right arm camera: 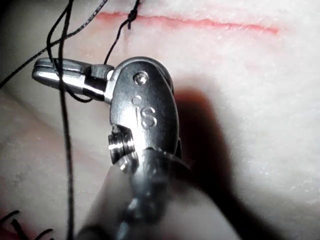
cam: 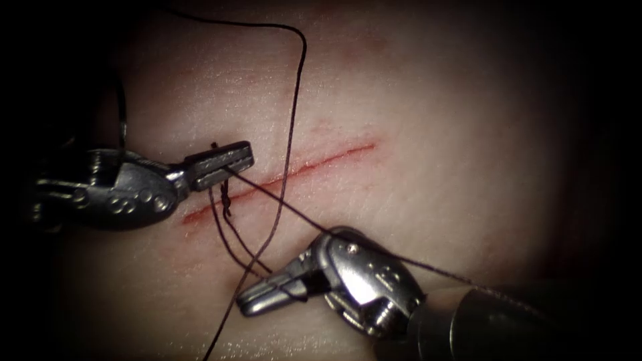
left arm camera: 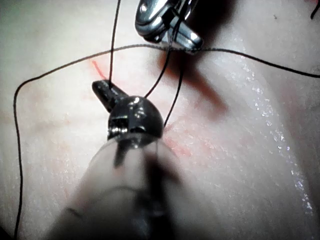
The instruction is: Wound Closure
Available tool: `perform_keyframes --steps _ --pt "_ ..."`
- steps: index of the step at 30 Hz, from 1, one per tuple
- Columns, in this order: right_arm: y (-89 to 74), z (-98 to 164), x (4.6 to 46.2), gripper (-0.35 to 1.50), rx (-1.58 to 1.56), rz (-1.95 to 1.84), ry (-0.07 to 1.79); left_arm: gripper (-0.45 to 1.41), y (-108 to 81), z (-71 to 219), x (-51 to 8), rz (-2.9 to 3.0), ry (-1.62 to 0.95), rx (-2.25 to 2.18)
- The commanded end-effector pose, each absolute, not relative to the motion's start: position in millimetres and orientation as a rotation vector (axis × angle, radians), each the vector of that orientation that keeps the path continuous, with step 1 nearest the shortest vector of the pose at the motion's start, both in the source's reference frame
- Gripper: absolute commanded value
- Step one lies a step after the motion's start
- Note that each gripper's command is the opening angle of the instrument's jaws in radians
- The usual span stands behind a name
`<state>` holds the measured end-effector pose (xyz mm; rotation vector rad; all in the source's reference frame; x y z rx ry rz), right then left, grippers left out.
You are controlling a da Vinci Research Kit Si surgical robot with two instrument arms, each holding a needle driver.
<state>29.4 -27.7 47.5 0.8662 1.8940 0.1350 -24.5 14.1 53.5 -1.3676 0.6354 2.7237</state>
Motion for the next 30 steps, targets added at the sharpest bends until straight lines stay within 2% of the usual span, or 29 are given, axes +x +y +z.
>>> perform_keyframes --steps 1,9,12,14,17,21,23,27,30 --pt "-28.6 48.1 29.5 -0.35 0.864 0.149 1.894 -0.45 13.7 54.2 -25.0 2.724 0.631 -1.371" --pt "-29.0 47.6 30.0 -0.23 0.752 0.368 1.917 -0.45 14.5 55.8 -24.8 2.72 0.63 -1.369" --pt "-29.2 47.4 30.4 -0.3 0.75 0.369 1.92 -0.45 15.3 57.2 -24.4 2.706 0.617 -1.366" --pt "-29.2 47.4 30.7 -0.2 0.747 0.374 1.922 -0.45 16.0 58.3 -24.0 2.698 0.607 -1.365" --pt "-29.4 47.5 30.9 -0.35 0.716 0.437 1.925 -0.45 16.0 58.7 -24.0 2.688 0.605 -1.364" --pt "-29.5 47.4 31.5 -0.32 0.663 0.612 1.915 -0.45 15.5 59.0 -24.5 2.671 0.609 -1.375" --pt "-29.3 47.2 31.9 -0.21 0.648 0.657 1.913 -0.45 15.3 59.1 -24.7 2.668 0.615 -1.378" --pt "-28.9 46.5 32.6 0.22 0.602 0.802 1.904 -0.45 14.9 58.9 -24.5 2.627 0.618 -1.4" --pt "-28.8 46.0 32.9 0.39 0.571 0.908 1.894 -0.45 14.5 58.4 -24.1 2.576 0.638 -1.428"
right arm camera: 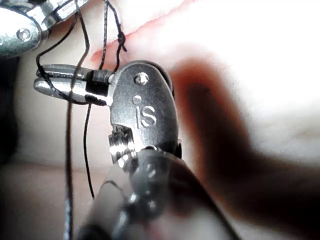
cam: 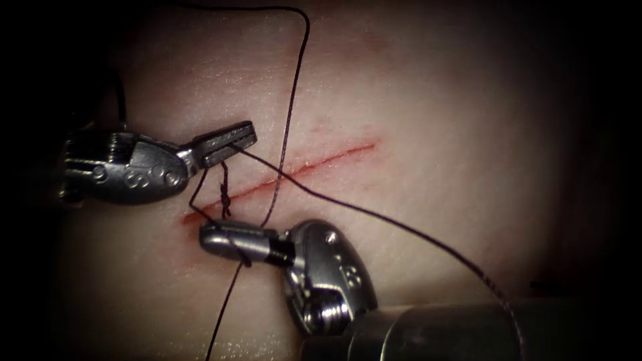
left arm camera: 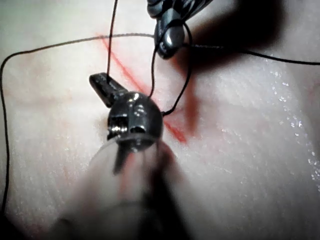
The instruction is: Wound Closure
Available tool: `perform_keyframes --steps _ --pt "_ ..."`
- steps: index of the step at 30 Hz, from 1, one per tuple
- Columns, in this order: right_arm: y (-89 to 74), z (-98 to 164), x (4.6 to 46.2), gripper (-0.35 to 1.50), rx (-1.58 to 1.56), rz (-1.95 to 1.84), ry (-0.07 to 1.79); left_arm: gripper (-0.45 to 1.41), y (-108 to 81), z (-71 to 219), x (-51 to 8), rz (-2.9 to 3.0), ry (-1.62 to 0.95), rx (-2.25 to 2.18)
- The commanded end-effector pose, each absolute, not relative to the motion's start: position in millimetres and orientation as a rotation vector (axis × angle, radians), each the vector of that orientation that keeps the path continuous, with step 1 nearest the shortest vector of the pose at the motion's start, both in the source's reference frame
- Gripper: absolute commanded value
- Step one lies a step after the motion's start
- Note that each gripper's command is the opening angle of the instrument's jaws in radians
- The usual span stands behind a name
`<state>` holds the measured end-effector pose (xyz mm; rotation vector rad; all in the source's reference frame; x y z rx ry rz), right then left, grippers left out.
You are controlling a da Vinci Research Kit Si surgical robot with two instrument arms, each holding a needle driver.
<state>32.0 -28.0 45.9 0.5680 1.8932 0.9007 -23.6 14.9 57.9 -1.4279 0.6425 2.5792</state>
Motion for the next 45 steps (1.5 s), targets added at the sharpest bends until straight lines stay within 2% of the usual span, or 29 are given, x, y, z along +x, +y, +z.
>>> perform_keyframes --steps 1,2,6,13,16,18,21,28,32,36,38,41,45 --pt "-28.8 46 33.0 0.39 0.569 0.915 1.894 -0.45 14.4 58 -24.0 2.558 0.646 -1.436" --pt "-28.9 46 33.2 0.39 0.575 0.923 1.892 -0.45 14.3 58 -23.9 2.531 0.651 -1.449" --pt "-29.2 46 33.6 0.61 0.552 1.0 1.884 -0.45 14.1 57 -23.7 2.462 0.674 -1.467" --pt "-29.5 46 33.8 0.61 0.549 0.987 1.886 -0.45 15.4 53 -24.0 2.312 0.686 -1.548" --pt "-29.6 46 33.8 0.59 0.561 0.937 1.893 -0.45 16.1 51 -24.4 2.26 0.687 -1.601" --pt "-29.8 46 33.9 0.49 0.57 0.899 1.898 -0.45 16.5 49 -25.0 2.231 0.675 -1.647" --pt "-30.3 47 34.1 0.44 0.571 0.879 1.902 -0.45 16.8 47 -26.2 2.206 0.655 -1.687" --pt "-30.8 47 34.7 0.49 0.605 0.834 1.906 -0.45 17.9 45 -29.1 2.215 0.573 -1.746" --pt "-30.2 47 34.4 0.37 0.607 0.84 1.903 -0.45 17.9 45 -30.3 2.242 0.514 -1.771" --pt "-29.0 47 33.3 0.37 0.628 0.804 1.901 -0.45 17.4 45 -30.6 2.26 0.477 -1.78" --pt "-28.3 47 32.7 0.19 0.644 0.775 1.9 -0.45 17.2 45 -30.5 2.259 0.466 -1.783" --pt "-28.0 47 32.8 0.36 0.644 0.777 1.901 -0.45 17.4 45 -30.8 2.27 0.45 -1.779" --pt "-29.3 46 34.1 0.42 0.639 0.763 1.91 -0.45 17.9 45 -32.1 2.288 0.436 -1.764"
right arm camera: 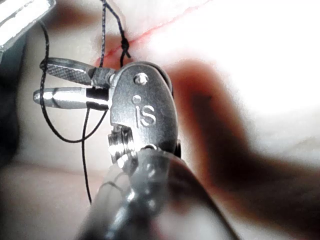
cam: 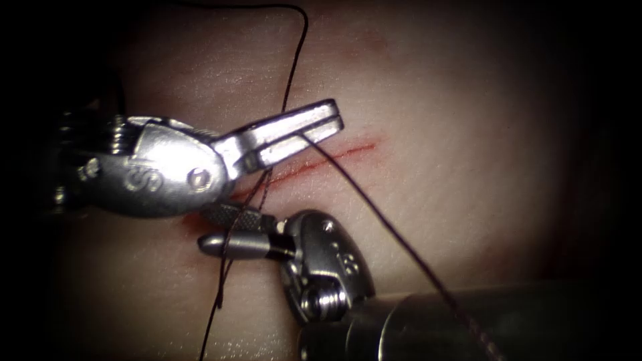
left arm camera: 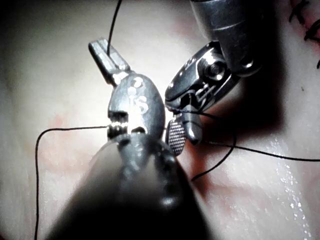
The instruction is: Wound Closure
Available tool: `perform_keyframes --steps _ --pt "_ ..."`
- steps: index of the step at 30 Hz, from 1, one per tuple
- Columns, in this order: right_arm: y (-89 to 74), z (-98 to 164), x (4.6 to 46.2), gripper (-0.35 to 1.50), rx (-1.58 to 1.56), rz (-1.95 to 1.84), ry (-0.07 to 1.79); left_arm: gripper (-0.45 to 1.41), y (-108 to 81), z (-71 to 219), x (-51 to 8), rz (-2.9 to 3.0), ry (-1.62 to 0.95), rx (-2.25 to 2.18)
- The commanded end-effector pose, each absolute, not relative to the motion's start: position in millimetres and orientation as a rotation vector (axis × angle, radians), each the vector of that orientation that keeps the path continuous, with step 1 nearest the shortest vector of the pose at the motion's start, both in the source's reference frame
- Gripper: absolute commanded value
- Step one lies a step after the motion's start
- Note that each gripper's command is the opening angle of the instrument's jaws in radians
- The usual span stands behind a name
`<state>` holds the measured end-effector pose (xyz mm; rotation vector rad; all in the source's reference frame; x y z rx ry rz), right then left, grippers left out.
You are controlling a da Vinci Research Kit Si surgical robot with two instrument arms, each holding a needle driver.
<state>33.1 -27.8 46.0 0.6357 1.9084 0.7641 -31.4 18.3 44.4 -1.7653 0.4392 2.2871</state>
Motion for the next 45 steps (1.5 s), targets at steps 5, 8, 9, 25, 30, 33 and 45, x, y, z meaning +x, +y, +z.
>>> perform_keyframes --steps 5,8,9,25,30,33,45 --pt "-30.1 46 34.8 0.51 0.639 0.752 1.915 -0.45 18.4 46 -34.6 2.35 0.339 -1.799" --pt "-30.3 46 34.4 0.56 0.642 0.754 1.913 -0.45 18.6 48 -35.3 2.38 0.279 -1.824" --pt "-30.4 46 34.1 0.56 0.643 0.756 1.911 -0.45 18.7 48 -35.4 2.392 0.26 -1.832" --pt "-31.0 45 31.3 0.47 0.506 1.012 1.875 -0.45 20.0 60 -35.3 2.502 -0.104 -1.81" --pt "-30.8 45 30.4 0.47 0.426 1.169 1.845 -0.45 20.2 63 -34.2 2.521 -0.099 -1.749" --pt "-30.6 45 29.9 0.34 0.368 1.264 1.825 -0.45 20.4 65 -32.9 2.538 -0.083 -1.698" --pt "-30.1 47 29.8 0.27 0.229 1.492 1.768 -0.45 18.3 65 -29.4 2.707 0.085 -1.34"
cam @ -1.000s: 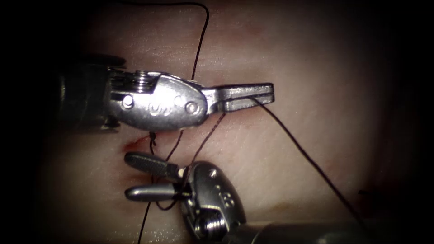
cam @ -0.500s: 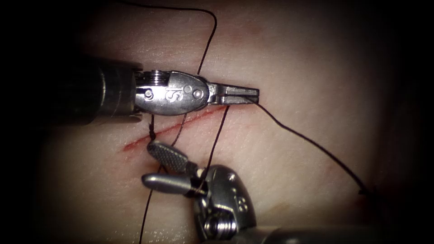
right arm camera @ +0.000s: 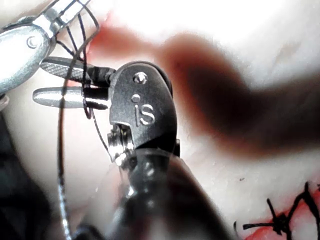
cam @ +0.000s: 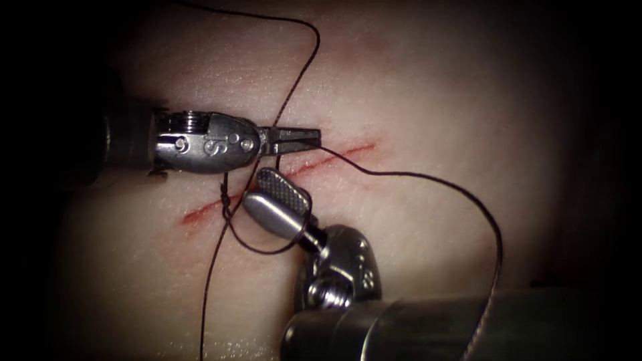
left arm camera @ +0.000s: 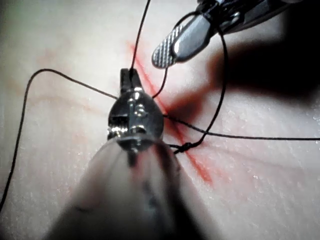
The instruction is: Wound Closure
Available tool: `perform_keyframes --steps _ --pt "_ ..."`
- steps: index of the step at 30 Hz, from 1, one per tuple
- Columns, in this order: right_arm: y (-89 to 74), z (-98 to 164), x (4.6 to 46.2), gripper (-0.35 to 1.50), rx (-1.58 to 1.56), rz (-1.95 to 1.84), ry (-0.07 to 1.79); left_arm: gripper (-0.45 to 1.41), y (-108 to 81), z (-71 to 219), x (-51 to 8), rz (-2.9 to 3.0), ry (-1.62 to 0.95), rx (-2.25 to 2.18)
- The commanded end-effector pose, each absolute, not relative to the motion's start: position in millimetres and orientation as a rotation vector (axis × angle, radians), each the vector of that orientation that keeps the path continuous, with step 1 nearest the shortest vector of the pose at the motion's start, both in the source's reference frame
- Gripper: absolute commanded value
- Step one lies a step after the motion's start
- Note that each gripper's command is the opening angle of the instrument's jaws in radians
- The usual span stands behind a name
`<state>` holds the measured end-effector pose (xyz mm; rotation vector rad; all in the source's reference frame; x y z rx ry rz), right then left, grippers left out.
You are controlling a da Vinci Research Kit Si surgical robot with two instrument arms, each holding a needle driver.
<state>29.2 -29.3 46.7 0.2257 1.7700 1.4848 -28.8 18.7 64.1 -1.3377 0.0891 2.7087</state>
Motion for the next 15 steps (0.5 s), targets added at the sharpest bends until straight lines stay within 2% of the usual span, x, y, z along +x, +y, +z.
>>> perform_keyframes --steps 1,4,6,10,12,15 --pt "-30.1 47.1 29.8 0.27 0.208 1.512 1.762 -0.45 18.2 64.8 -29.2 2.709 0.087 -1.325" --pt "-30.1 47.0 29.8 0.26 0.177 1.544 1.75 -0.45 17.6 64.6 -28.3 2.69 0.129 -1.317" --pt "-30.0 47.2 29.7 0.14 0.146 1.562 1.741 -0.45 17.1 64.4 -27.3 2.648 0.182 -1.333" --pt "-29.9 47.9 29.4 0.1 0.109 1.574 1.73 -0.45 16.1 63.6 -25.2 2.556 0.267 -1.356" --pt "-29.9 48.3 29.2 0.02 0.105 1.572 1.729 -0.45 15.4 63.1 -24.2 2.492 0.298 -1.367" --pt "-29.9 48.9 29.2 0.02 0.097 1.562 1.729 -0.45 14.3 62.3 -23.2 2.42 0.324 -1.405"
